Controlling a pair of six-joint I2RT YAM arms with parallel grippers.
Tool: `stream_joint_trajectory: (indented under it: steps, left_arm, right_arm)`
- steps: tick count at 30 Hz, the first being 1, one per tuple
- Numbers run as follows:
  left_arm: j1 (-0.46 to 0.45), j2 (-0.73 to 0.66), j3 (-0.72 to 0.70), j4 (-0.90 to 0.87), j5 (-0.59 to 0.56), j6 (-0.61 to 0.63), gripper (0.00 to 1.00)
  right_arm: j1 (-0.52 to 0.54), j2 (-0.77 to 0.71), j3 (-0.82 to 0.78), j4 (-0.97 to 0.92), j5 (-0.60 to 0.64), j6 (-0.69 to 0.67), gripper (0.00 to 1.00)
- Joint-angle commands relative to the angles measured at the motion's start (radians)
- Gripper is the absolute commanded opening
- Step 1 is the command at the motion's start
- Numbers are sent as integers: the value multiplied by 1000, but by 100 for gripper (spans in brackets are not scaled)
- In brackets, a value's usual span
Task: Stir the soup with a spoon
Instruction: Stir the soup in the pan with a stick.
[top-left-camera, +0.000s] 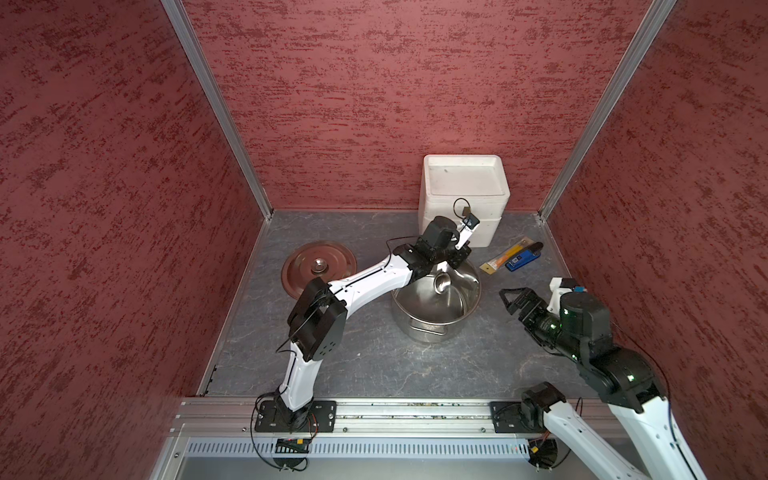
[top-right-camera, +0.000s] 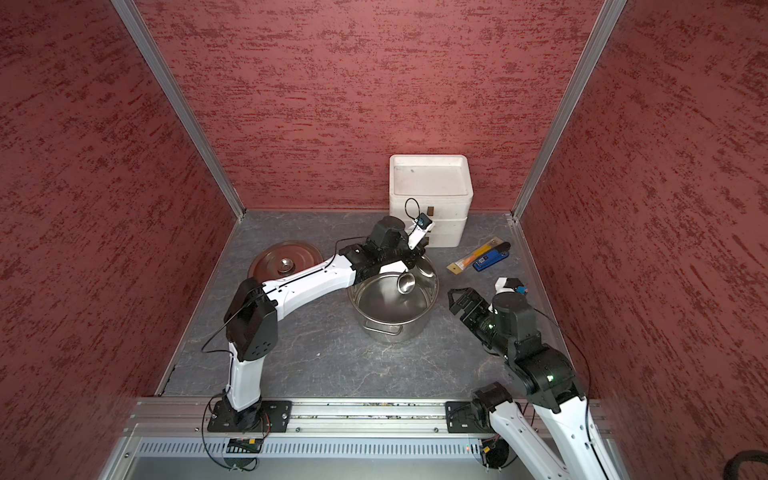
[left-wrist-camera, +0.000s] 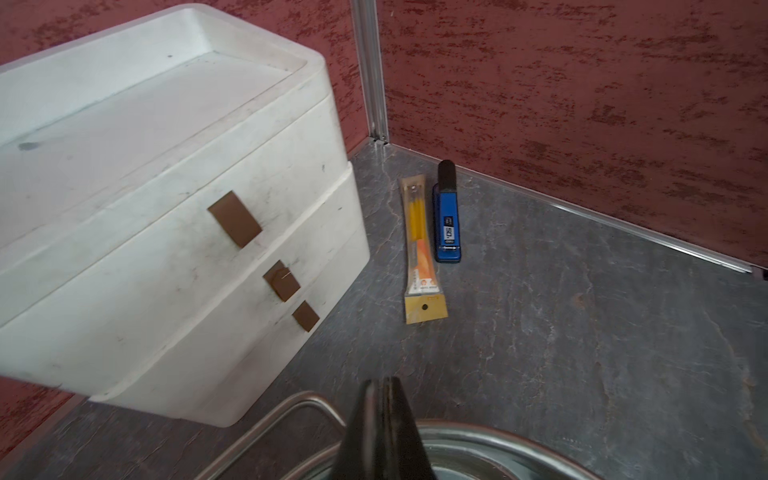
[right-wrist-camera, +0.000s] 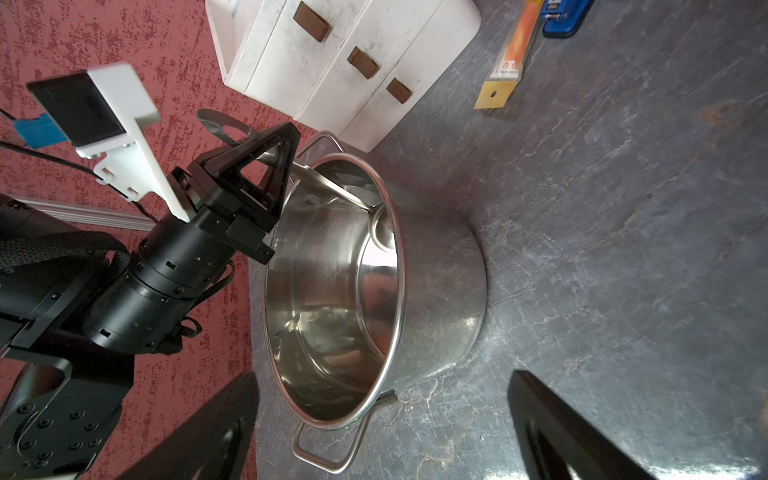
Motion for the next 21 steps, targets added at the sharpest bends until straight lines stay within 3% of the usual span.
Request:
stream_joint_trajectory:
  steps: [1, 11, 21]
  left_arm:
    - [-38, -23, -13, 42, 27, 10, 0]
    - [-126, -227, -269, 57, 1, -33, 0]
    - [-119, -470, -521, -14, -111, -54, 0]
  right_arm:
    - [5, -12, 24, -12, 23, 4, 99]
    - [4, -36, -17, 4, 13, 19, 98]
    - [5, -2, -47, 63, -18, 13, 98]
